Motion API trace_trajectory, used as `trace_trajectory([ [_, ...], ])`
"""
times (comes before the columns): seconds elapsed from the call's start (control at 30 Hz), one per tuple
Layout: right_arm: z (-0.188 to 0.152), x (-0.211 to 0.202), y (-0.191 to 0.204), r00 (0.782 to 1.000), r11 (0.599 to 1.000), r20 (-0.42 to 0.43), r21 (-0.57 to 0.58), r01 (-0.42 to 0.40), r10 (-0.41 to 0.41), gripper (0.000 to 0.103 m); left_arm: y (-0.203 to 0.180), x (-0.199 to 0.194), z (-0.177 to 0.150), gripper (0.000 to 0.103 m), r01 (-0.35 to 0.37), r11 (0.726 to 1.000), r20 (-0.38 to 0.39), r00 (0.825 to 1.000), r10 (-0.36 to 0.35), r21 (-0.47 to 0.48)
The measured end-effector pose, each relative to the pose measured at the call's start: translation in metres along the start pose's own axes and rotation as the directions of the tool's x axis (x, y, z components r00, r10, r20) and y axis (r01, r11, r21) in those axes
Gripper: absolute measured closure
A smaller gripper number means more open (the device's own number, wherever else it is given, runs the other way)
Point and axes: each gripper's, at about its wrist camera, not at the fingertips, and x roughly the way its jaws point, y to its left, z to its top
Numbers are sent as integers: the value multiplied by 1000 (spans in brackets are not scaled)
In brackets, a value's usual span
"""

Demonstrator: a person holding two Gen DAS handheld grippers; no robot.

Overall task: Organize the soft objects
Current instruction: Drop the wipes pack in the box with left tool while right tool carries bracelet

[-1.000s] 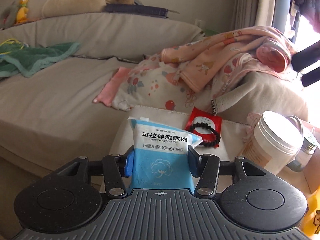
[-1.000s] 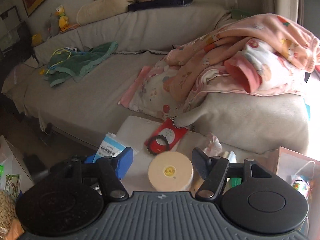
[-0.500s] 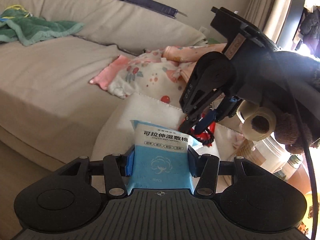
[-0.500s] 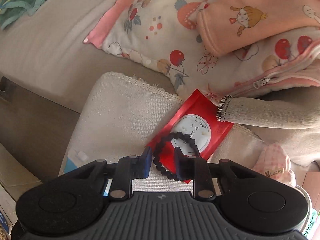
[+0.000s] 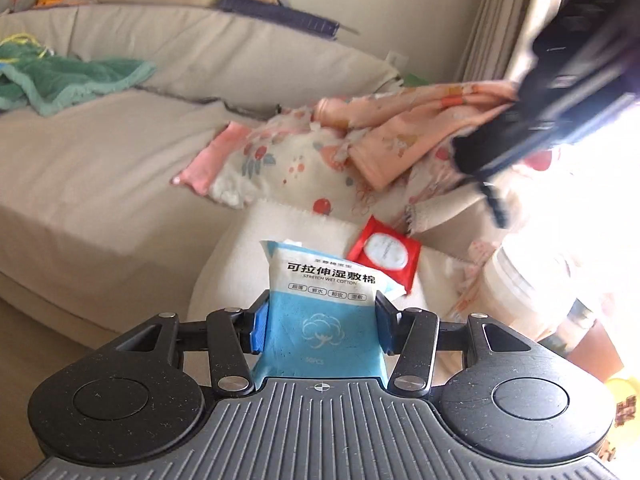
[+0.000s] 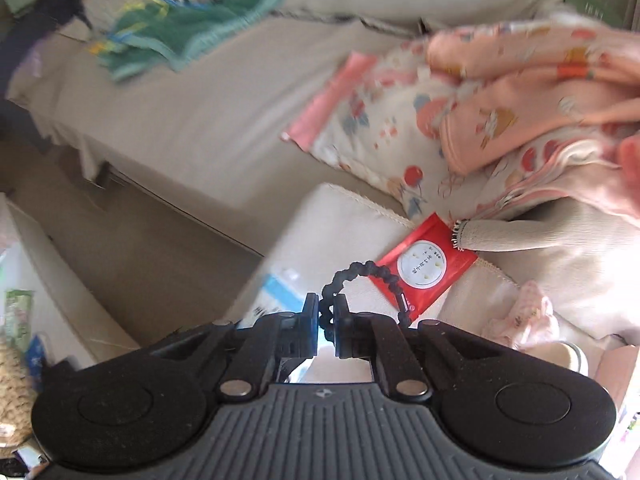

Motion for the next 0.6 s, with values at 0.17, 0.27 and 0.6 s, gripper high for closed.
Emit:
trace_trajectory([
  [0.17, -36, -92, -5, 990, 999, 138, -21, -29, 32, 96, -35, -40, 30, 48, 42, 994, 32, 998, -45, 97],
  [0.27, -68, -139, -20, 975, 999, 219, -24, -32, 36, 96, -72, -67, 40, 48, 105, 979, 32, 993, -113, 176],
  [0.6, -219, -222, -105, 946, 989, 308, 131, 67, -104, 96, -228, -93, 0, 48, 460, 819, -233, 886, -401, 343],
])
